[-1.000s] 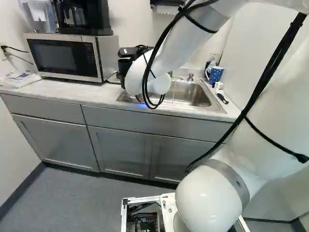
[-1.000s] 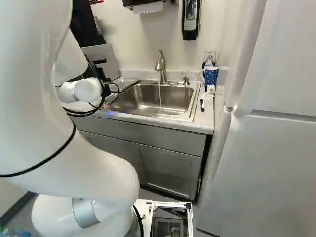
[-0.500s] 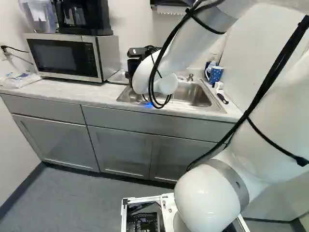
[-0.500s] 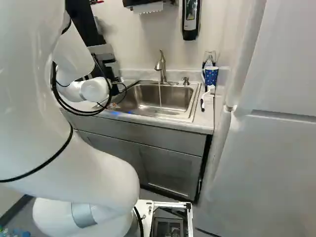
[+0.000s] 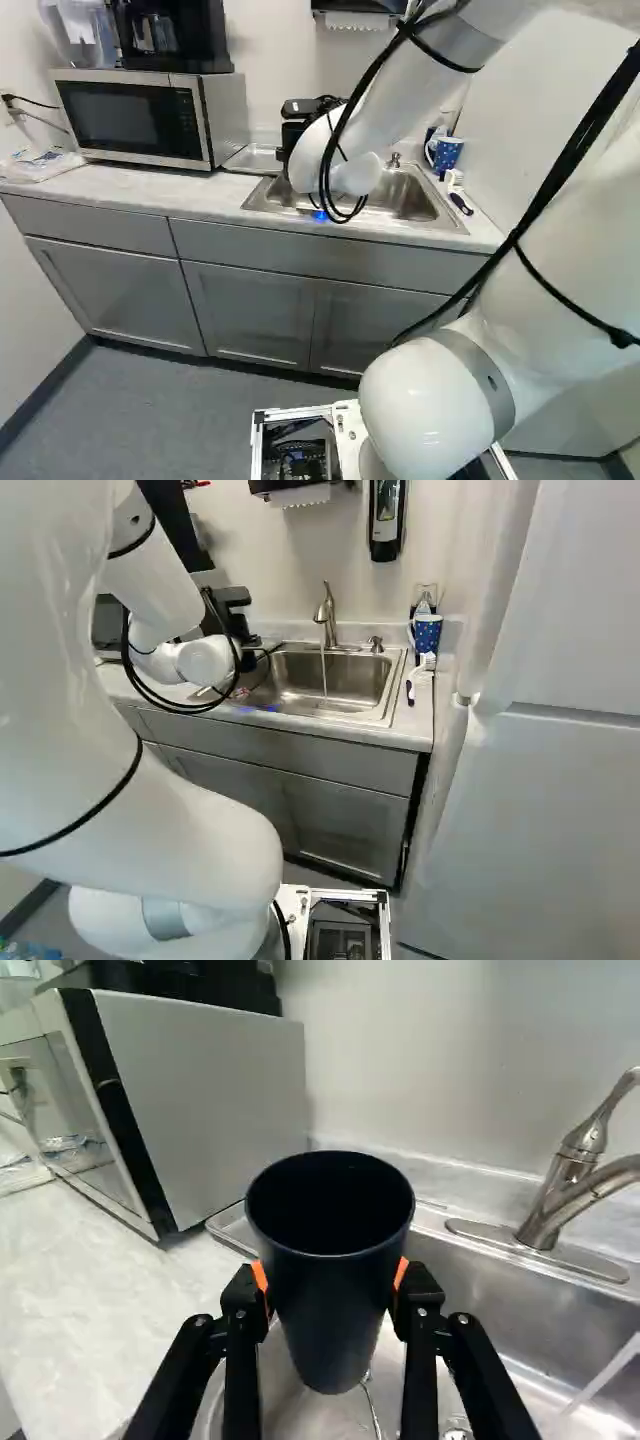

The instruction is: Rinse the cup and place it in the tray

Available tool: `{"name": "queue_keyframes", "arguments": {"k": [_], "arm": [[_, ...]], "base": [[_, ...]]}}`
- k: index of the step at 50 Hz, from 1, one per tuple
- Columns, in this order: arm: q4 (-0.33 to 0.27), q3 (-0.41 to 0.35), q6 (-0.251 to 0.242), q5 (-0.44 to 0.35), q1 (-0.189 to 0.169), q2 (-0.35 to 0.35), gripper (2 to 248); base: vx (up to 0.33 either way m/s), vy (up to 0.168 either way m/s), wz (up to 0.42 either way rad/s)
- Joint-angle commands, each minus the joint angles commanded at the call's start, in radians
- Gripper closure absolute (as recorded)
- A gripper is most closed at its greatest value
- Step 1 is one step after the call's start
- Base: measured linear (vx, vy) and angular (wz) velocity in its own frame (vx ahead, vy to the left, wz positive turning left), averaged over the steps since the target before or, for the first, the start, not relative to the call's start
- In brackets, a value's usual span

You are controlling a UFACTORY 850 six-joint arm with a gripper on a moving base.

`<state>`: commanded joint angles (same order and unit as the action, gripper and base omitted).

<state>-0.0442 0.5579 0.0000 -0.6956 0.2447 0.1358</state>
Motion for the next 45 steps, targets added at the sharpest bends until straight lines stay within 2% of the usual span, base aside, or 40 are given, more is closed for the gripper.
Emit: {"name": "queue_keyframes", "arguments": {"k": [25,45], "arm": [[0.002,0.016,0.000,0.000,-0.087,-0.058,124],[0.033,0.036,0.000,0.000,-0.154,-0.106,124]], "base": [[0.000,0.000,0.000],[0.000,0.000,0.000]]}}
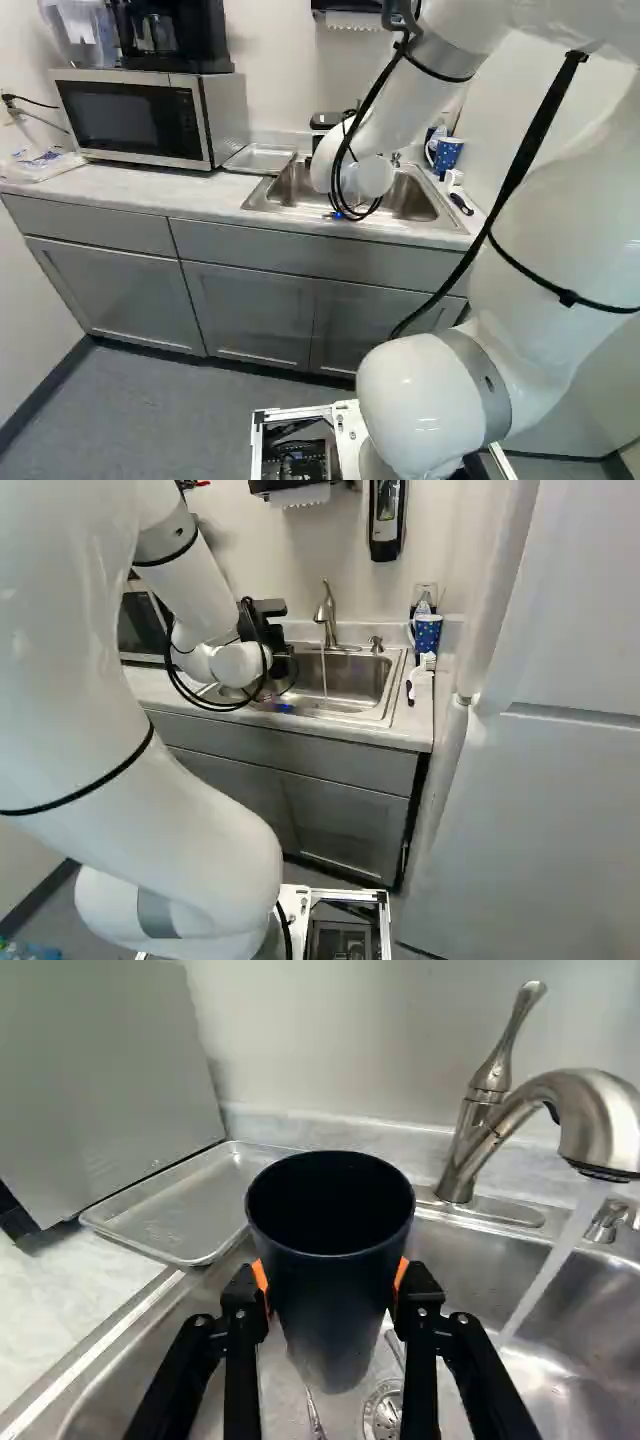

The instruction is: Rinse the cup and place it in the tray

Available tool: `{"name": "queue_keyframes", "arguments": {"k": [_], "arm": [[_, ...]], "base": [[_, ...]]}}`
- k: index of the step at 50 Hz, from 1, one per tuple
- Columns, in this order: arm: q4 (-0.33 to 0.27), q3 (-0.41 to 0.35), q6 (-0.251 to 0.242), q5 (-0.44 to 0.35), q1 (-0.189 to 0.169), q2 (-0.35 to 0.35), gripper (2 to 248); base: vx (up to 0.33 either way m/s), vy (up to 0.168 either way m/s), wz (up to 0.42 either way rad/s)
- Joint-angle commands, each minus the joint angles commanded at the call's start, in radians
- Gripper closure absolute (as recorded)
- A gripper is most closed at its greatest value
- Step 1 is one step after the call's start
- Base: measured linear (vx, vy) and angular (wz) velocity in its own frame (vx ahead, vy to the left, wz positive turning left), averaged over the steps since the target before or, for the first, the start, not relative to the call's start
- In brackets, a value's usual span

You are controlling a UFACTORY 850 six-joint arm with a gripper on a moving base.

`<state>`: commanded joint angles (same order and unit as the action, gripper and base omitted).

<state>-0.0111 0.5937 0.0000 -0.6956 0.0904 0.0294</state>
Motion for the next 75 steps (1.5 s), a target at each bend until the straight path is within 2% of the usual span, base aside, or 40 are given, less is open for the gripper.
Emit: {"name": "queue_keyframes", "arguments": {"k": [20,51,75], "arm": [[0.032,0.029,0.000,0.000,-0.065,-0.029,124],[0.032,0.065,0.000,0.000,-0.157,-0.112,124],[0.032,0.063,0.000,0.000,-0.167,-0.120,124]], "base": [[0.000,0.000,0.000],[0.000,0.000,0.000],[0.000,0.000,0.000]]}}
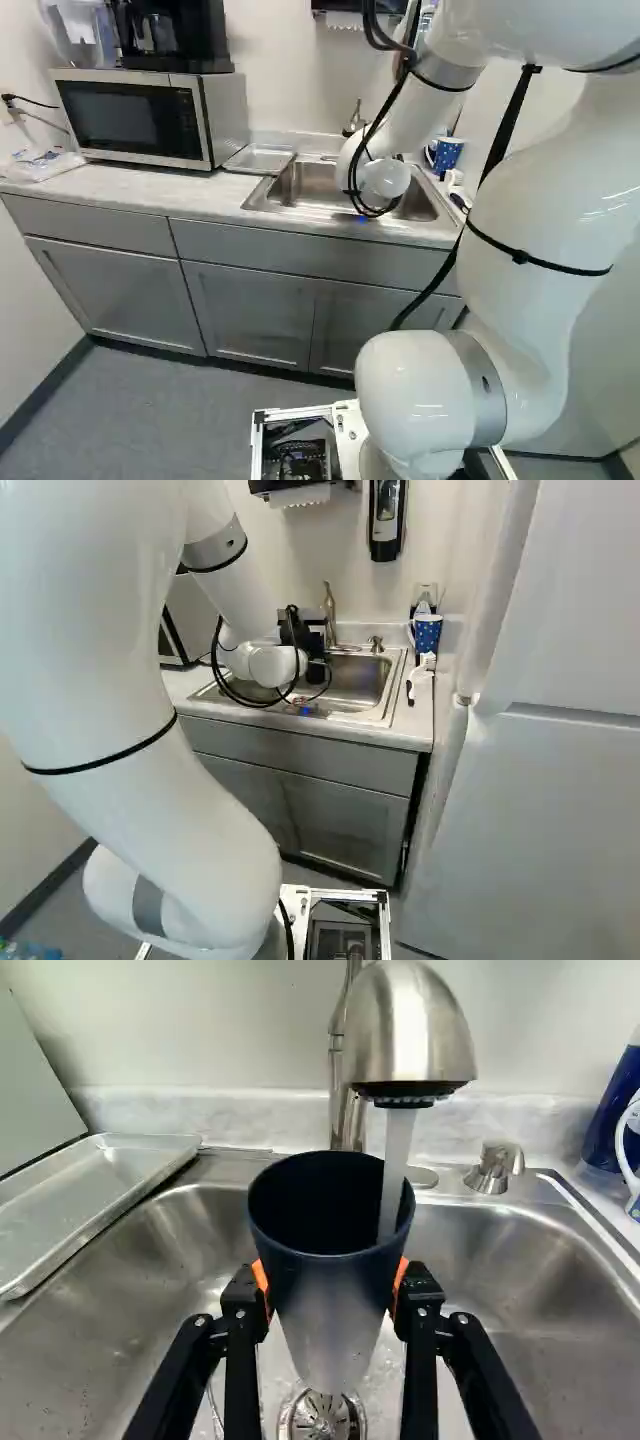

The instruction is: Rinse the cup and place it in the tray

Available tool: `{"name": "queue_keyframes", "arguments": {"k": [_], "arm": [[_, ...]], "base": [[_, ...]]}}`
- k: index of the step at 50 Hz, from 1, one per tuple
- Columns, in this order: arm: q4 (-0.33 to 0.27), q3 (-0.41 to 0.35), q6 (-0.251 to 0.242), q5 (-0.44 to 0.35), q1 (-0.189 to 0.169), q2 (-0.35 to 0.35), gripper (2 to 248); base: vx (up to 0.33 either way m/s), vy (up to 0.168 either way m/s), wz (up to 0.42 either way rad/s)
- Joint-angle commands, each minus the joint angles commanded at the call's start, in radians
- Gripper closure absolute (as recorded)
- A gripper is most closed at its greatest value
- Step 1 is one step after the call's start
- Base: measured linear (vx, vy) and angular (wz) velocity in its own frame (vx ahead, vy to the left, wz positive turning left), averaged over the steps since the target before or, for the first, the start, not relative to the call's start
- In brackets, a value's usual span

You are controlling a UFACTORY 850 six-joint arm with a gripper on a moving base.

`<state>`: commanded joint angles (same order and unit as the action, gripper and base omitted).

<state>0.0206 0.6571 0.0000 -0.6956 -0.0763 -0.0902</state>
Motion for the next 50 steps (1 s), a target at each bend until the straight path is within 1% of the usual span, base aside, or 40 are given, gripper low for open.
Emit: {"name": "queue_keyframes", "arguments": {"k": [14,26,50], "arm": [[0.000,-0.006,0.000,0.000,-0.023,0.005,124],[0.000,-0.008,0.000,0.000,-0.034,0.007,124],[0.000,-0.010,0.000,0.000,-0.038,0.010,124]], "base": [[0.000,0.000,0.000],[0.000,0.000,0.000],[0.000,0.000,0.000]]}}
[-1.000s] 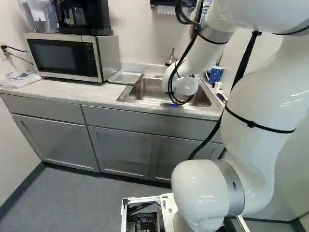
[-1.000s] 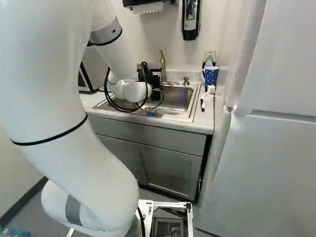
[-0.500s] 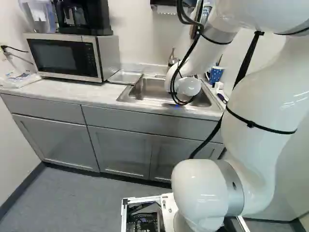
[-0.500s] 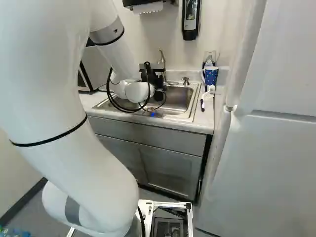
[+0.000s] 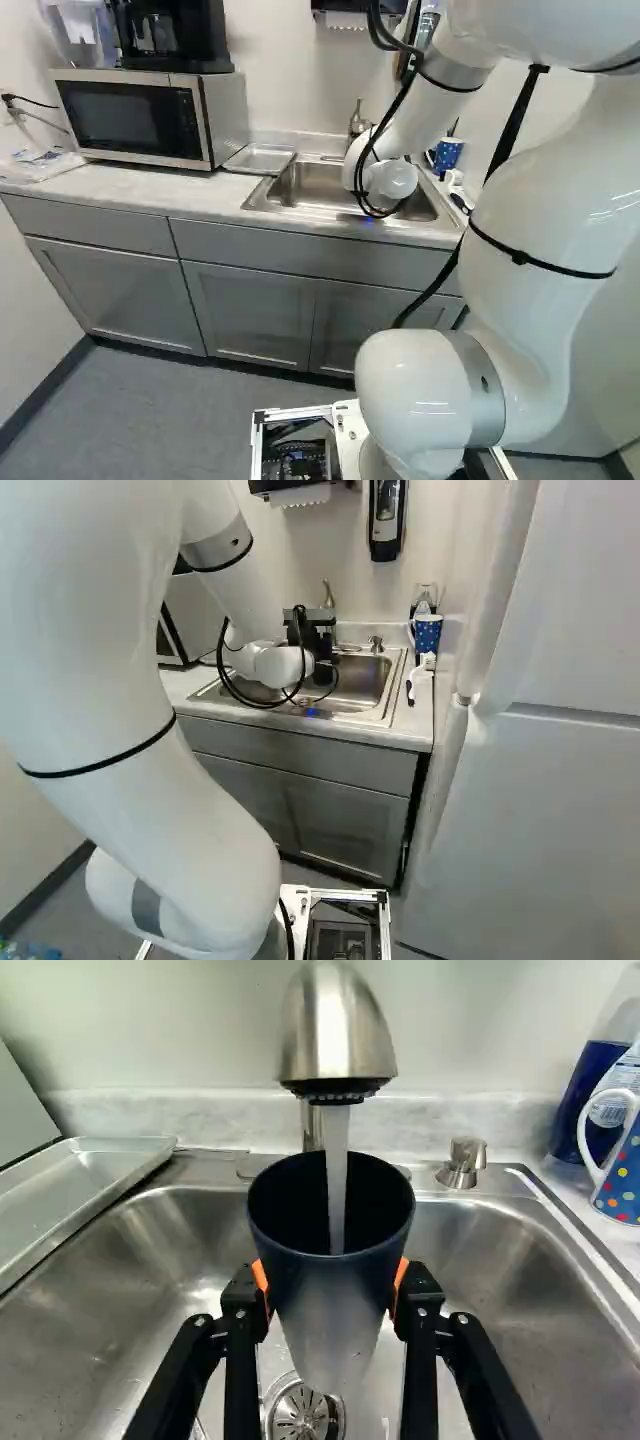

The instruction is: Rinse the cup and place it in the tray

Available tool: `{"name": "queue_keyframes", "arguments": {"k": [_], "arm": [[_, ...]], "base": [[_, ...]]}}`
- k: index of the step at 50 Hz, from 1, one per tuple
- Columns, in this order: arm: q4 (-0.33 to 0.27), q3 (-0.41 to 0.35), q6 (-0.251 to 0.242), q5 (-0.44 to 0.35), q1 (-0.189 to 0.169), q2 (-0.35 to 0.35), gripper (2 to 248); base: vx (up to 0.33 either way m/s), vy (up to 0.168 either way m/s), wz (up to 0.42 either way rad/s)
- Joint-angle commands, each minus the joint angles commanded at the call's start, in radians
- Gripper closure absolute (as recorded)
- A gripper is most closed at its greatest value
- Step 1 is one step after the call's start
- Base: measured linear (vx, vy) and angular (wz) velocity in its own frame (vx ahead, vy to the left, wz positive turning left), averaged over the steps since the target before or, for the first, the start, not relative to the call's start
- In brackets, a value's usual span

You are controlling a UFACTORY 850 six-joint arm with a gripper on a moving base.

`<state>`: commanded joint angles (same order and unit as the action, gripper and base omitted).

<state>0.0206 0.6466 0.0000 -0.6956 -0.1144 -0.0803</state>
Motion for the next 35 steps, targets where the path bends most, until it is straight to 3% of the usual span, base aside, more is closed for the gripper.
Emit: {"name": "queue_keyframes", "arguments": {"k": [35], "arm": [[0.000,0.000,0.000,0.000,0.000,0.000,124]], "base": [[0.000,0.000,0.000]]}}
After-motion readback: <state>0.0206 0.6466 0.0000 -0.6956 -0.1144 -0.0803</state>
